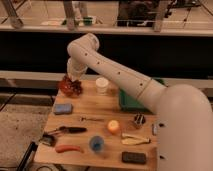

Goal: Place grapes in red bowl

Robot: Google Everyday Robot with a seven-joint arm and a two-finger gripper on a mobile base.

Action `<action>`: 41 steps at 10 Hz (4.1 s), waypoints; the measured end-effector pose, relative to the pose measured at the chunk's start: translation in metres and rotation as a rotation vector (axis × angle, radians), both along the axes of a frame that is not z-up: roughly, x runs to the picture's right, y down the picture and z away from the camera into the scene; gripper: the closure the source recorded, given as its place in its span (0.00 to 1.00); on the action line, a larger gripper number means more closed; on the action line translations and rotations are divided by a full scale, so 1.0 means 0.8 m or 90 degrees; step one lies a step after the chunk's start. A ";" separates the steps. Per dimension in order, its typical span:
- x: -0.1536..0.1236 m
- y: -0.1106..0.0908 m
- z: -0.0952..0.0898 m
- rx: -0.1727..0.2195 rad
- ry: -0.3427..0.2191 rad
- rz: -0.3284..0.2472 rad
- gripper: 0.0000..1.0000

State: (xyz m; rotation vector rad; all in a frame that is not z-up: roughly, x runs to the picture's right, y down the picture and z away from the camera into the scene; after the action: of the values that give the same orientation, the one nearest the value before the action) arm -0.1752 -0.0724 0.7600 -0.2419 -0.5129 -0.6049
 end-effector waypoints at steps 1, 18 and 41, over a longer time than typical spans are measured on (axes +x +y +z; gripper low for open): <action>-0.008 -0.003 0.002 -0.003 -0.010 0.000 1.00; -0.108 -0.037 0.047 0.040 -0.074 -0.037 1.00; -0.112 -0.064 0.108 0.030 -0.023 -0.049 0.40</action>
State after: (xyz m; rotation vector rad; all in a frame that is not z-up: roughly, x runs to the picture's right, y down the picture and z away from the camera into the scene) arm -0.2647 -0.1234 0.8464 -0.2080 -0.5253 -0.6969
